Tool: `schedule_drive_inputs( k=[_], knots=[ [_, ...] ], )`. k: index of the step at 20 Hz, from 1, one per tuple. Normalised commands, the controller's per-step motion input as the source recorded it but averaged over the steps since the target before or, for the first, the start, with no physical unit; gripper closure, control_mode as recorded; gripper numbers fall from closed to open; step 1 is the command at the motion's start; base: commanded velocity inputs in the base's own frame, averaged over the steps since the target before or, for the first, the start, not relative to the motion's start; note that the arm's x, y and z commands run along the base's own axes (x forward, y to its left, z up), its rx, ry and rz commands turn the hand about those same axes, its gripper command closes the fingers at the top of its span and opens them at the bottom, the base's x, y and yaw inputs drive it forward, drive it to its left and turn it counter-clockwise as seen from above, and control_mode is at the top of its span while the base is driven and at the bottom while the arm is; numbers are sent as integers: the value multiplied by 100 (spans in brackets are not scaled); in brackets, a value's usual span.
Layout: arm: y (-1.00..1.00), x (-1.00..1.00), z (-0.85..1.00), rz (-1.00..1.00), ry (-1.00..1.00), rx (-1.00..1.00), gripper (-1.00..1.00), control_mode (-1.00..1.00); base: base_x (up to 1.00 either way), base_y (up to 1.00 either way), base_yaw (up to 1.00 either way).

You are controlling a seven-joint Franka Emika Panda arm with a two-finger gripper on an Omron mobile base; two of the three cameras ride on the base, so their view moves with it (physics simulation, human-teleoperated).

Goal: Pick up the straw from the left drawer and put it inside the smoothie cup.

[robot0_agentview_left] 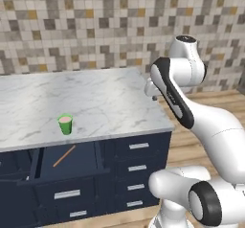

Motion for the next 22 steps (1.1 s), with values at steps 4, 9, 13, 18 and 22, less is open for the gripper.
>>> schedule_drive_inputs(
  k=[4, 9, 13, 18, 22],
  knots=[
    [0, 0, 0, 0, 0, 0, -100, 100, 23, 0, 20],
    [0, 0, 0, 0, 0, 0, -100, 100, 32, 0, 31],
    [0, 0, 0, 0, 0, 0, -100, 100, 42, -9, 30],
    [0, 0, 0, 0, 0, 0, -100, 100, 56, -21, 28],
    [0, 0, 0, 0, 0, 0, -100, 100, 44, -8, 29]
  ],
)
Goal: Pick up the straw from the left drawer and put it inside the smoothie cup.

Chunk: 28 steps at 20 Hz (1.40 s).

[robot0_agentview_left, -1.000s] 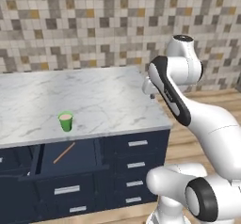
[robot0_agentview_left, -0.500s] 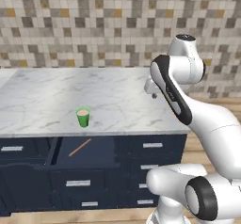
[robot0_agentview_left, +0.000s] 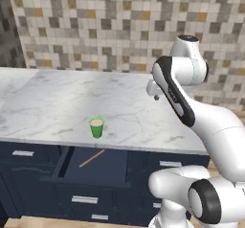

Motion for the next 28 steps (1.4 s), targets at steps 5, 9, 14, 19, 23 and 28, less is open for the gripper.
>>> schedule_drive_inputs(
  k=[5, 9, 14, 19, 23, 28],
  knots=[
    [0, 0, 0, 0, 0, 0, -100, 100, 11, -18, 34],
    [0, 0, 0, 0, 0, 0, -100, 100, 7, -25, 36],
    [0, 0, 0, 0, 0, 0, -100, 100, 24, -40, 33],
    [0, 0, 0, 0, 0, 0, -100, 100, 32, -46, 26],
    [0, 0, 0, 0, 0, 0, -100, 100, 22, -47, 24],
    [0, 0, 0, 0, 0, 0, -100, 100, 1, -54, 18]
  ],
)
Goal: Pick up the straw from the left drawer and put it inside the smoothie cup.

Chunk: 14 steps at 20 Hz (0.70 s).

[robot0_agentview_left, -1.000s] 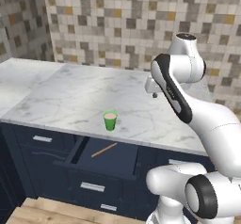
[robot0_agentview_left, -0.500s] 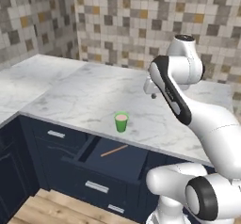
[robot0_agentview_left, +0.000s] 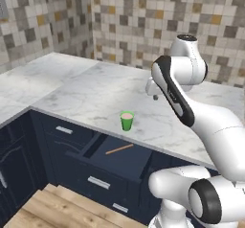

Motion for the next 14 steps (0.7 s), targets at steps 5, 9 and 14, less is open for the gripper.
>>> schedule_drive_inputs(
  k=[5, 9, 14],
  knots=[
    [0, 0, 0, 0, 0, 0, -100, 100, 0, -59, 15],
    [0, 0, 0, 0, 0, 0, -100, 100, 1, -47, 13],
    [0, 0, 0, 0, 0, 0, -100, 100, 1, -8, 7]
  ],
)
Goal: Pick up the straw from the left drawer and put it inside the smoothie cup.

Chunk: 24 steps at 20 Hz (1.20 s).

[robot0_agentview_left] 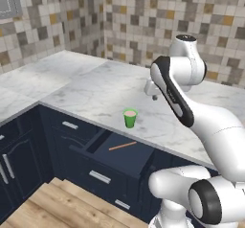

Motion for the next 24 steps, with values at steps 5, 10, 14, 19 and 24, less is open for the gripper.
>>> schedule_drive_inputs(
  k=[5, 10, 14, 19, 24],
  knots=[
    [1, 0, -6, 0, -1, 0, -100, -100, 0, 0, 0],
    [15, 0, -31, 0, -10, 0, -100, -100, 0, 0, 0],
    [12, 0, -12, 0, -5, 0, -100, -100, 0, 0, 0],
    [6, -5, -20, 3, -1, 0, -100, -100, 0, 0, 0],
    [17, -1, -27, 1, 0, 0, -100, -100, 0, 0, 0]
  ],
)
